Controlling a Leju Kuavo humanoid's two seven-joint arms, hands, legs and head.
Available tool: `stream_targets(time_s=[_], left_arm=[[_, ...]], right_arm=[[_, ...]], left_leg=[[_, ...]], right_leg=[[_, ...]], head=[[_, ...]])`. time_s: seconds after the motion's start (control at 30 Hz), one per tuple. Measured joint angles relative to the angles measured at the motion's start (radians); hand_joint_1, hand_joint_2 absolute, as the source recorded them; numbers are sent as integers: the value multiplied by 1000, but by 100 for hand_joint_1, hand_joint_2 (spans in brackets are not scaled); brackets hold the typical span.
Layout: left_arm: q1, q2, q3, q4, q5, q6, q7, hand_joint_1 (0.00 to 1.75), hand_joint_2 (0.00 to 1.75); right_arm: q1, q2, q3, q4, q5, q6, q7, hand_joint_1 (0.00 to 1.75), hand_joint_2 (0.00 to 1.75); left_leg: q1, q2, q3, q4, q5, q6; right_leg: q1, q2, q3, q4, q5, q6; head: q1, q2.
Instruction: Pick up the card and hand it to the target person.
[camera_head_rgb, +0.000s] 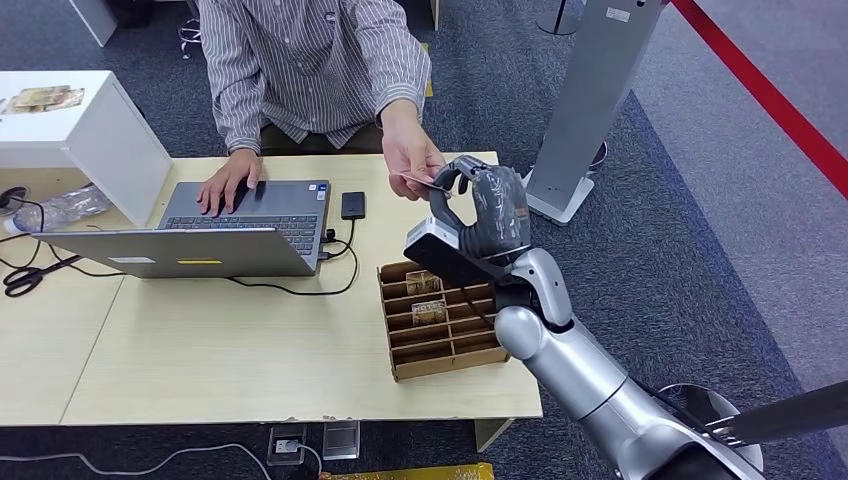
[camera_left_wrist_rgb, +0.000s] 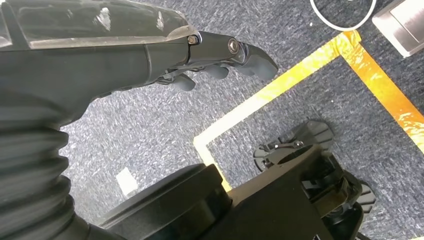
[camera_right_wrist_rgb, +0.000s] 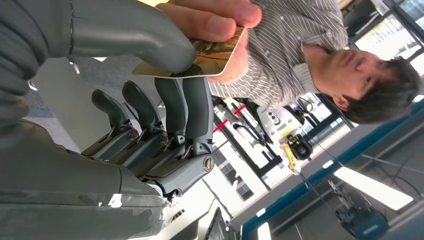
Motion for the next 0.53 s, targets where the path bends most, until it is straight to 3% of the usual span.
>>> stream_targets(time_s=[0.03,0.1,0.17,0.3,0.53], left_arm=[[0,0,0,0,1,-2,-1,0,175],[1,0,0,0,3,-10,-5,0,87],[3,0,0,0,4,-21,-14,0,0],[9,0,0,0,18,-19,-33,0,0],[41,3,1,0,55,22,-43,0,0]], right_arm=[[-1,4,2,10,-1,0,0,77,175],[-2,9,6,25,-5,-1,-2,0,175],[-2,14,10,39,-13,-4,-4,0,175],[-1,19,18,58,-65,-19,-11,0,175],[61,4,20,9,-280,26,-21,0,175]], left_leg=[[0,0,0,0,0,0],[0,0,0,0,0,0],[0,0,0,0,0,0],[0,0,0,0,0,0],[0,0,1,0,0,0]], right_leg=[[0,0,0,0,0,0],[0,0,0,0,0,0],[0,0,0,0,0,0],[0,0,0,0,0,0],[0,0,0,0,0,0]], head=[[0,0],[0,0],[1,0],[1,0],[0,0]])
